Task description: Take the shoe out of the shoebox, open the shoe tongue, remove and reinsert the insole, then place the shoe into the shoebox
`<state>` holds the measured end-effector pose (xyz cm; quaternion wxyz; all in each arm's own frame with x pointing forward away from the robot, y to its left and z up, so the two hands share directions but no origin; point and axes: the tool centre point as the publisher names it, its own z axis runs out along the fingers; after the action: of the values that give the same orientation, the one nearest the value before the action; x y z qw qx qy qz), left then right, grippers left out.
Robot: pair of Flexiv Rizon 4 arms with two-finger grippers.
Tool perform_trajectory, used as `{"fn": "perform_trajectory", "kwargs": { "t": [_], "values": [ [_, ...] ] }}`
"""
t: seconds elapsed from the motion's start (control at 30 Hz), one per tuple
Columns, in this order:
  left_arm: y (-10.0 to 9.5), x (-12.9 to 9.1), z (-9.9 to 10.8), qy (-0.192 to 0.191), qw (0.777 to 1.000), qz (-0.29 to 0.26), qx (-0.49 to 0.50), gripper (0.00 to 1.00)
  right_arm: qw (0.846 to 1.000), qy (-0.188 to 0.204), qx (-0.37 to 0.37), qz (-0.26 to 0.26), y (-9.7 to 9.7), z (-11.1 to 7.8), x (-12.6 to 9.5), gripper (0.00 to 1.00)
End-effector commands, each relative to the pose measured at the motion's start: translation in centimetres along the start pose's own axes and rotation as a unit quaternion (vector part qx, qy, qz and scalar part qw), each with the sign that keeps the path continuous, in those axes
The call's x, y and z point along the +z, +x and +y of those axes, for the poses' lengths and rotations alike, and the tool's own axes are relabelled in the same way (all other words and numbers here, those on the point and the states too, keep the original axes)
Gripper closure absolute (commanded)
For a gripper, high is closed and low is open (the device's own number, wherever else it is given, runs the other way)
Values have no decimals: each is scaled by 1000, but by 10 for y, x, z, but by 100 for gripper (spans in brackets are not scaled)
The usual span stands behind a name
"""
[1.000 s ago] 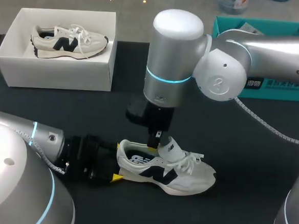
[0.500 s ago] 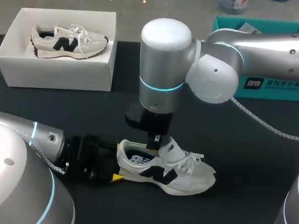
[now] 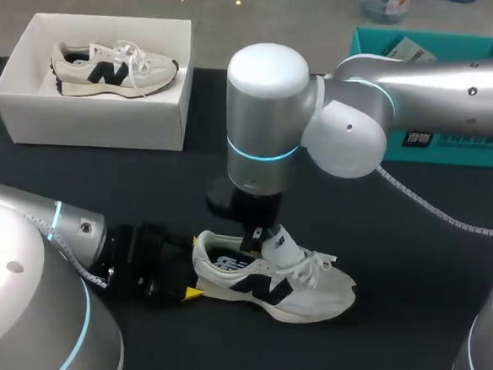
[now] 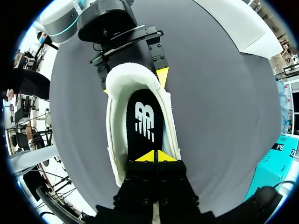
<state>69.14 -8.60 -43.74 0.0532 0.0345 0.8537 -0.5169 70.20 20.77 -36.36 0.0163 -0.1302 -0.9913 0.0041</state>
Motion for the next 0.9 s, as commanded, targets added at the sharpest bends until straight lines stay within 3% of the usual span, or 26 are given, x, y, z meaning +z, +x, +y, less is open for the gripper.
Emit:
{"fn": "perform_trajectory", "kwargs": {
  "t": [0.03,0.47,0.5,0.53,0.67,0.9],
  "values": [
    [1,2,2,-2,1000,0,0,100,1000,2,-1,4,-2,4,9,100],
    [1,2,2,-2,1000,0,0,100,1000,-3,-1,13,-4,3,16,100],
    [1,2,2,-2,1000,0,0,100,1000,-4,-1,14,-4,3,16,95],
    [1,2,2,-2,1000,0,0,100,1000,-5,0,14,-5,3,17,81],
    [1,2,2,-2,1000,0,0,100,1000,-6,-1,17,-5,5,19,65],
    [1,2,2,-2,1000,0,0,100,1000,-4,-1,21,-6,5,21,60]
  ]
}}
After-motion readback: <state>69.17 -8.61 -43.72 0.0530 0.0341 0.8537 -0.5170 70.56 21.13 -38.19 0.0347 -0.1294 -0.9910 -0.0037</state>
